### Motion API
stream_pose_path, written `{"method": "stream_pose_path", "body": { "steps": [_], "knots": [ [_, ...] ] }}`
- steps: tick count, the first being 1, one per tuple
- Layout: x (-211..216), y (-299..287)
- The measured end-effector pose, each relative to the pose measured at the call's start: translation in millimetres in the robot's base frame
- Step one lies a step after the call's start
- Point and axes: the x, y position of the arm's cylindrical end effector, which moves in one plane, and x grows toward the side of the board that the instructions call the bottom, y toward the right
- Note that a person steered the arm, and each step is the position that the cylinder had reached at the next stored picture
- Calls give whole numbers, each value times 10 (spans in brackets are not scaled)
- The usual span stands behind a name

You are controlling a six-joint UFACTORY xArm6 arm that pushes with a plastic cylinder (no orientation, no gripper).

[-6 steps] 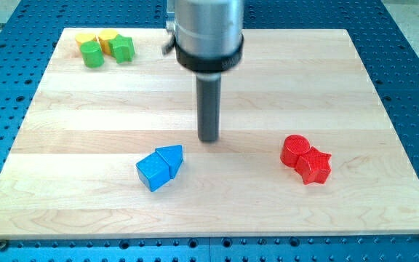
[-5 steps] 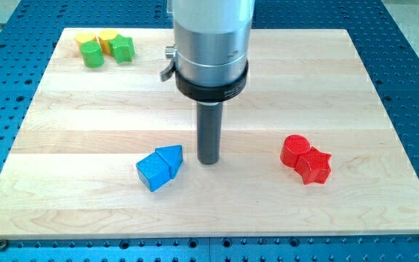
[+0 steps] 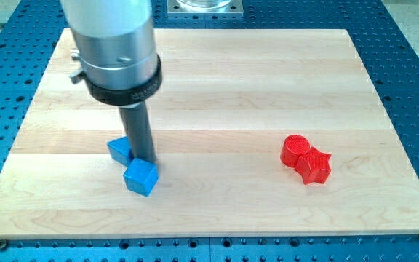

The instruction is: Move the blue blocks to the green blocks

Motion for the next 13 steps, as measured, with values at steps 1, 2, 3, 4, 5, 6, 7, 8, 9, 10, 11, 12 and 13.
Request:
{"method": "stream_pose_path", "body": {
  "steps": [1,2,3,4,5,6,7,8,9,10,11,12,13],
  "knots": [
    [-100,-213],
    [111,-215],
    [203,-275],
    [-73,-528],
    [-298,-655],
    [-383,-673],
    [-869,-790],
    [-876,-793],
    [-734,-796],
    [-948,-813],
    [-1316,-872],
    [-1328,-891],
    [-1401,-940]
  ]
}}
